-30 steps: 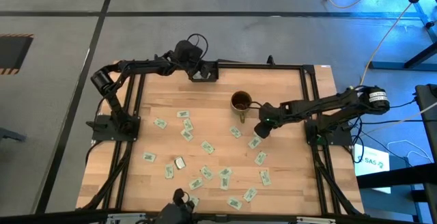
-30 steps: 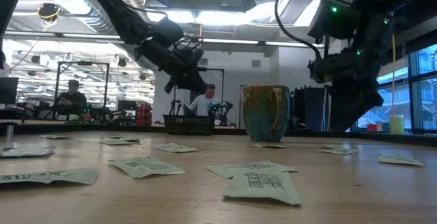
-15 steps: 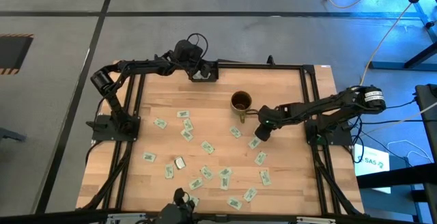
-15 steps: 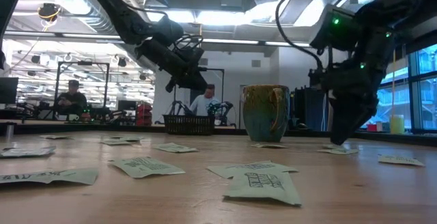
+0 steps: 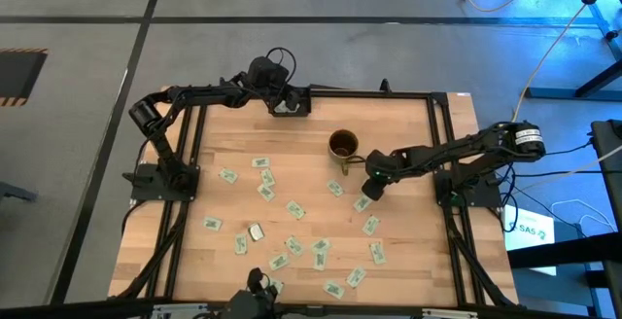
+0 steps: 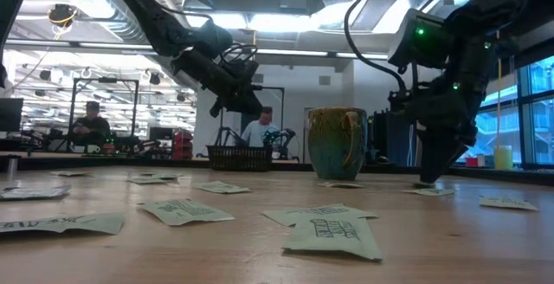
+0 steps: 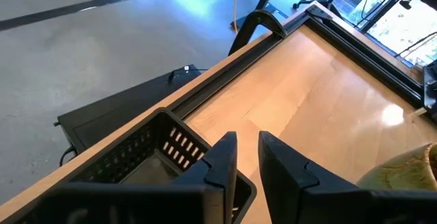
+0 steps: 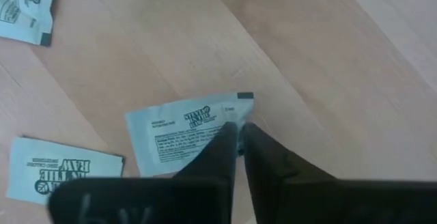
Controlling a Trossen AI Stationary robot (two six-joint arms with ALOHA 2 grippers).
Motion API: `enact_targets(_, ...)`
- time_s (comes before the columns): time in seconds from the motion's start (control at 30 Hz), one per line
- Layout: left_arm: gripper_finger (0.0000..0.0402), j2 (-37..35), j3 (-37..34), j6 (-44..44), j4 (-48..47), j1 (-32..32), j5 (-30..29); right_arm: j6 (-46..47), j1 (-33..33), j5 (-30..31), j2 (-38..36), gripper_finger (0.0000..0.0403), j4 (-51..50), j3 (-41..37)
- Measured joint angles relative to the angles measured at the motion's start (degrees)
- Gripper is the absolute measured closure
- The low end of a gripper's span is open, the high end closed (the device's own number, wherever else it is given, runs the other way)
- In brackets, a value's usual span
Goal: Pick and place Stevia / Truvia into bins
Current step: Put the stevia packet into the black container
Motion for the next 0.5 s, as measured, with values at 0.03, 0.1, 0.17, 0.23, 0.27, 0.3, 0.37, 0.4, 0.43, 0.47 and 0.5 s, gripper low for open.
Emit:
enact_targets(0.03,0.0343,0.0,0.0,0.0,0.0,0.0,0.0,0.0,0.0,0.0,0.0,0.0385,0.0,0.0)
enact_targets(0.1,0.0343,0.0,0.0,0.0,0.0,0.0,0.0,-0.2,0.0,-0.3,-0.1,0.0395,-1.0,0.6)
enact_targets(0.17,0.0344,0.0,0.0,0.0,0.0,0.0,0.0,-1.1,0.0,-0.8,-0.7,0.0398,-2.2,1.5)
enact_targets(0.23,0.0346,0.0,0.0,0.0,0.1,0.0,0.6,-1.8,-0.1,-0.8,-1.8,0.0398,-4.5,2.9)
enact_targets(0.27,0.0347,0.0,0.0,0.0,0.2,0.0,1.1,-2.1,-0.2,-1.0,-2.6,0.0398,-6.9,3.5)
enact_targets(0.3,0.0347,0.0,0.0,0.0,0.4,0.0,1.7,-3.1,-0.4,-0.7,-3.5,0.0399,-9.3,4.2)
enact_targets(0.37,0.0349,0.0,0.0,0.0,0.4,0.0,3.4,-3.8,-1.2,-0.1,-5.3,0.0401,-13.0,6.7)
enact_targets(0.4,0.0350,0.0,0.0,0.0,0.5,0.0,4.2,-4.4,-1.6,0.8,-6.2,0.0401,-15.1,7.7)
enact_targets(0.43,0.0350,0.0,0.0,-0.3,0.5,-0.1,4.7,-4.6,-2.0,1.9,-7.1,0.0401,-18.0,8.6)
enact_targets(0.47,0.0350,0.0,0.0,-1.0,0.8,-0.1,5.7,-4.7,-2.3,3.0,-7.9,0.0401,-20.6,9.4)
enact_targets(0.5,0.0350,0.0,0.0,-2.0,1.2,-0.1,6.8,-4.9,-2.7,4.0,-8.8,0.0401,-22.5,10.4)
